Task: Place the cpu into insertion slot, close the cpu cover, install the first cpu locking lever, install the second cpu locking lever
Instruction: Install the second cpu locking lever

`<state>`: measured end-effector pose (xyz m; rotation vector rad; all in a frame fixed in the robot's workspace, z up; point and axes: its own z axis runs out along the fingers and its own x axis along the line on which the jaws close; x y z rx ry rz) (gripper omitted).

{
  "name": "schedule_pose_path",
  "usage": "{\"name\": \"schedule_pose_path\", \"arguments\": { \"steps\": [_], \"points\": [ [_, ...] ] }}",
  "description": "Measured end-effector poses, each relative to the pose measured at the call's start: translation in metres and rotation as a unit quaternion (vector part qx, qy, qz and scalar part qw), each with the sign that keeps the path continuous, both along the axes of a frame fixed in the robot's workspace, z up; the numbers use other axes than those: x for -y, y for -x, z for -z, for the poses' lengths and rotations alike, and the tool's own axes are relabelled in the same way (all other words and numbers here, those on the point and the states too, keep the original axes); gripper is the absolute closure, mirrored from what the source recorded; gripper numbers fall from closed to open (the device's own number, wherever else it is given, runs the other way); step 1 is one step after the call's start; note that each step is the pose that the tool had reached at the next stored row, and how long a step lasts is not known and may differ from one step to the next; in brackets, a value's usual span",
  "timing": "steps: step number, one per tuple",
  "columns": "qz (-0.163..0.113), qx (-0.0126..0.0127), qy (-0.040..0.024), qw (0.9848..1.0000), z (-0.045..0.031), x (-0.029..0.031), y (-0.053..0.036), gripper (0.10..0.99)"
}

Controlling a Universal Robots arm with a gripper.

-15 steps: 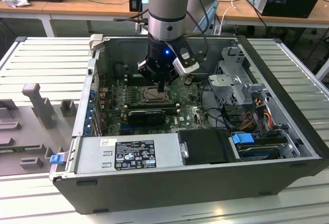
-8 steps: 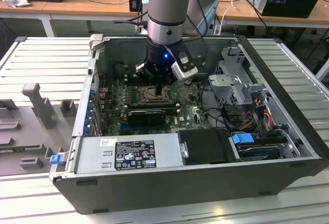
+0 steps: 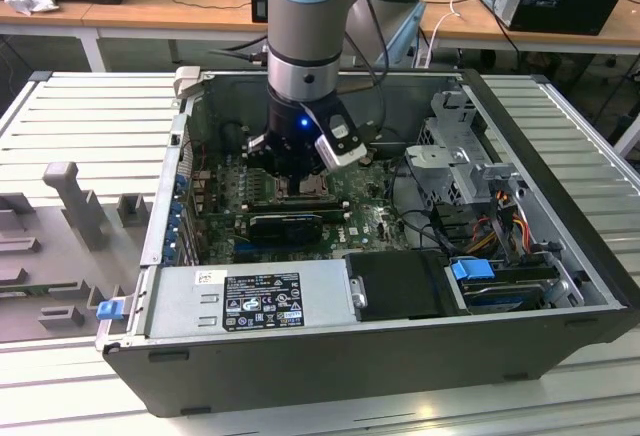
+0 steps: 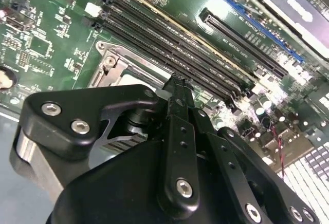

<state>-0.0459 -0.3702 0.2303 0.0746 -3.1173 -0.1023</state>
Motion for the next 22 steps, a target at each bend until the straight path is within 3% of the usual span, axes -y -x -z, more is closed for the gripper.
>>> {"name": "schedule_pose_path", "arguments": {
  "steps": [4,6,11,14,20,22],
  "points": [
    [-0.006,-0.0001,-0.0026,1.0000,0.0070,0.0003,0.0029,0.980],
    [-0.006,0.0001,-0.0138,0.9999,0.0083,0.0032,0.0104,0.980],
    [-0.027,-0.0002,-0.0194,0.9995,0.0109,0.0073,0.0144,0.980],
    [-0.029,0.0003,-0.0373,0.9989,0.0142,0.0106,0.0150,0.980],
    [-0.030,0.0007,-0.0555,0.9980,0.0186,0.0132,0.0175,0.980],
    [-0.032,0.0010,-0.0666,0.9973,0.0203,0.0169,0.0203,0.980]
  ]
}}
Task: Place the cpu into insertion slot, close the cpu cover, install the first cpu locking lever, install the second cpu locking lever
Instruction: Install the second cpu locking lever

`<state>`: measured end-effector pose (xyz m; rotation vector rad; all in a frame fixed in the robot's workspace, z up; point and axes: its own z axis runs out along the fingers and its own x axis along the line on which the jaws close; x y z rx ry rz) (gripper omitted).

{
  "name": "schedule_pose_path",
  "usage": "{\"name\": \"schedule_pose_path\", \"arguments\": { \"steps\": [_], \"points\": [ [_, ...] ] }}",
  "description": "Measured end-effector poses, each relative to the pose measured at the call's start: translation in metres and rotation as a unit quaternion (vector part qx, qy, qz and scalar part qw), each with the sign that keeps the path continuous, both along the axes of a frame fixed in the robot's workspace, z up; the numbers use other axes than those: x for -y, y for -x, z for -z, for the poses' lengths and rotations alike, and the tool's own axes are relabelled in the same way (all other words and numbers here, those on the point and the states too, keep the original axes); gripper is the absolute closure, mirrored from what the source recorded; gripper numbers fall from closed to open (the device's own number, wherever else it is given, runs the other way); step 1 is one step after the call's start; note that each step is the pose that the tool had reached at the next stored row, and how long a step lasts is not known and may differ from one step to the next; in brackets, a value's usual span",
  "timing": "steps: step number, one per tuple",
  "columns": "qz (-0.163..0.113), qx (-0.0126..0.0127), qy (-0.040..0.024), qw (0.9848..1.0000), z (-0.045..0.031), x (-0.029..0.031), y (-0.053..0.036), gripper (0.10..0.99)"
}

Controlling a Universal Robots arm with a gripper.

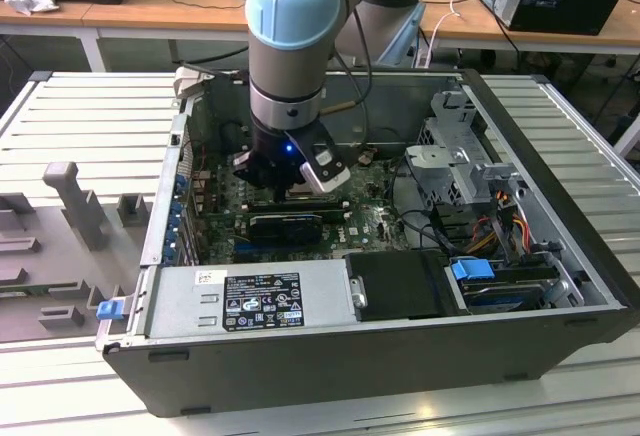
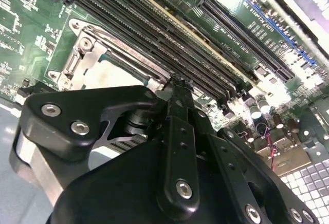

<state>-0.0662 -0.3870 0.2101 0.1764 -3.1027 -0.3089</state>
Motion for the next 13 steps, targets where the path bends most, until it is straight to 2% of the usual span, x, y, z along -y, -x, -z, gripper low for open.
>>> {"name": "schedule_pose_path", "arguments": {
  "steps": [2,6,13],
  "points": [
    [0.000,0.0000,-0.0069,1.0000,0.0003,0.0044,0.0010,0.980],
    [0.000,0.0000,-0.0254,0.9997,0.0008,0.0111,0.0027,0.980],
    [0.000,0.0000,-0.0444,0.9990,0.0061,0.0183,0.0029,0.980]
  ]
}}
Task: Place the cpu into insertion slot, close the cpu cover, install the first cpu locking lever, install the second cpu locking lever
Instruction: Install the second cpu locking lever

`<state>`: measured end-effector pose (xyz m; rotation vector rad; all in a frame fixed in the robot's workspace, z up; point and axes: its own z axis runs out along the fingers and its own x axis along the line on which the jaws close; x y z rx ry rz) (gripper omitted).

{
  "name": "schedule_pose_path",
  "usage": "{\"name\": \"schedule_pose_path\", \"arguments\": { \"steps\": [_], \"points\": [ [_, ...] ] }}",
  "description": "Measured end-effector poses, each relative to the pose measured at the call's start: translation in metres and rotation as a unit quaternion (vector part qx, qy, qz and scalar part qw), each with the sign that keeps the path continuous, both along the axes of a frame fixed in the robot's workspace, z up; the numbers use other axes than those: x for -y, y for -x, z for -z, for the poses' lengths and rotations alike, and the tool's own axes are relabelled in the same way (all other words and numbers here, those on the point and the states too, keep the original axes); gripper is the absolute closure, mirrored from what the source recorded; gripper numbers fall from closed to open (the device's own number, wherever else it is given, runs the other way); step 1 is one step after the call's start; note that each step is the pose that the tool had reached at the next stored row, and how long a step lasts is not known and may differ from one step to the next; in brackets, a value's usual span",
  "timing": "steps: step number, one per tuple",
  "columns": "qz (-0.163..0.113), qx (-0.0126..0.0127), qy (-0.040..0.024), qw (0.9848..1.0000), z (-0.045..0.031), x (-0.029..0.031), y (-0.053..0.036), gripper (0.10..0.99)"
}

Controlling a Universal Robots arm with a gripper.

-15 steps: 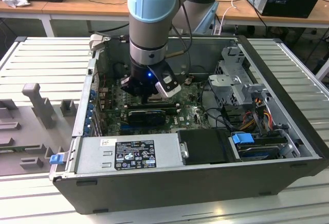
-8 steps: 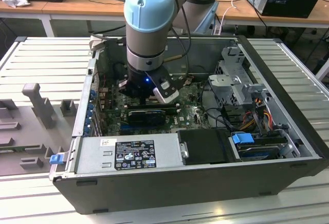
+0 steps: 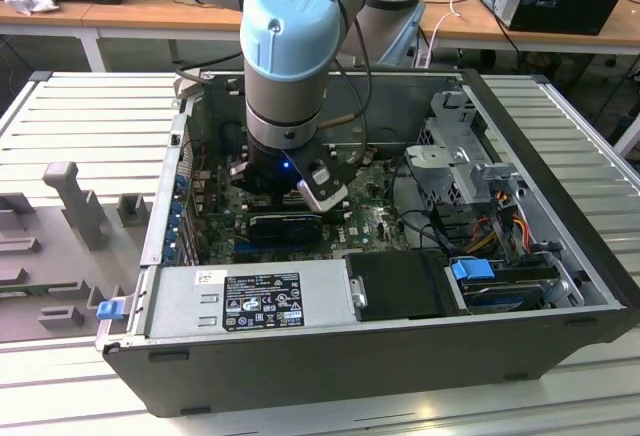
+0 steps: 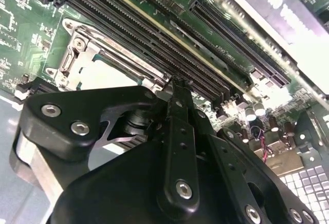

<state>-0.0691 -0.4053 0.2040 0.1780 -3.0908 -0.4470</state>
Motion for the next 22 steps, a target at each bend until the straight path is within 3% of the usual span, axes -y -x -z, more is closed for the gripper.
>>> {"name": "schedule_pose_path", "arguments": {
  "steps": [11,17,20,22],
  "points": [
    [0.000,0.0000,-0.0203,0.9998,0.0068,-0.0004,0.0023,0.980],
    [0.000,0.0001,-0.0294,0.9996,0.0104,-0.0034,0.0035,0.980],
    [0.000,0.0001,-0.0293,0.9996,0.0091,-0.0034,0.0041,0.980],
    [0.000,0.0001,-0.0294,0.9996,0.0024,-0.0034,0.0041,0.980]
  ]
}}
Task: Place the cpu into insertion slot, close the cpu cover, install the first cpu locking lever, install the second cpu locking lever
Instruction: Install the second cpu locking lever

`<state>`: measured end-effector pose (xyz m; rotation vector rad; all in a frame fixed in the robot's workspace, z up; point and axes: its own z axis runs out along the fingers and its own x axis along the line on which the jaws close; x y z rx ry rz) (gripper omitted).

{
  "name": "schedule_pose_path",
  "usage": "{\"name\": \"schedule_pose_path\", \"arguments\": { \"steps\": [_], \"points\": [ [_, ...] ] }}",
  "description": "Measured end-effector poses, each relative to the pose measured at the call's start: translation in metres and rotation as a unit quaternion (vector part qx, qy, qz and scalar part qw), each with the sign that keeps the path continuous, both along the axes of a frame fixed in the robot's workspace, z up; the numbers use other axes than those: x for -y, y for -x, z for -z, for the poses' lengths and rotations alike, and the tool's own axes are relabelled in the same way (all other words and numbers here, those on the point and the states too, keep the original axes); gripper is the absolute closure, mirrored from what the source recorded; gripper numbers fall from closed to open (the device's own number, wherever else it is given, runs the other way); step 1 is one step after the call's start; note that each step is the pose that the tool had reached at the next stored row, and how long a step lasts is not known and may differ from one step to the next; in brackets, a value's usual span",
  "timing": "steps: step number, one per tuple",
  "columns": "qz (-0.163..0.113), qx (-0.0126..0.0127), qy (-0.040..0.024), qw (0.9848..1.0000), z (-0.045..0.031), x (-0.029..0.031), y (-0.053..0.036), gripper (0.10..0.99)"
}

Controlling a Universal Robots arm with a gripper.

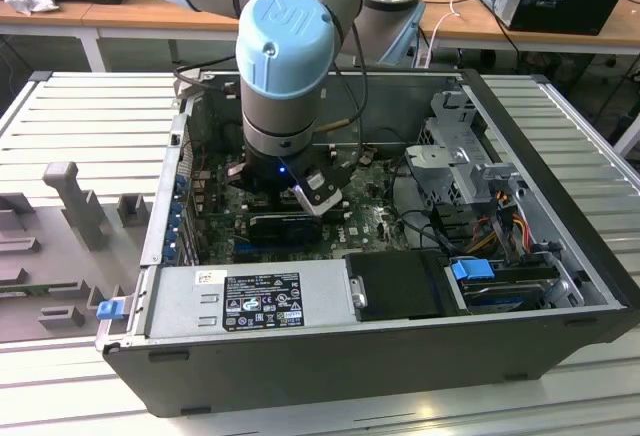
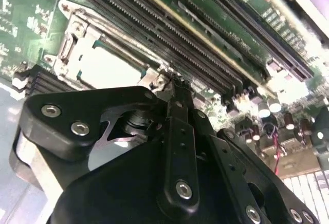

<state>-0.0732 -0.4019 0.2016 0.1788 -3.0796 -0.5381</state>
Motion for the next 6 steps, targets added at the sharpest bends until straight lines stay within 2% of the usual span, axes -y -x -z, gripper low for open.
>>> {"name": "schedule_pose_path", "arguments": {
  "steps": [3,4,6],
  "points": [
    [0.000,-0.0001,0.0002,1.0000,-0.0150,-0.0001,0.0002,0.980],
    [0.000,0.0000,0.0006,1.0000,-0.0180,-0.0002,0.0002,0.980],
    [0.000,0.0001,0.0006,1.0000,-0.0192,-0.0002,0.0002,0.980]
  ]
}}
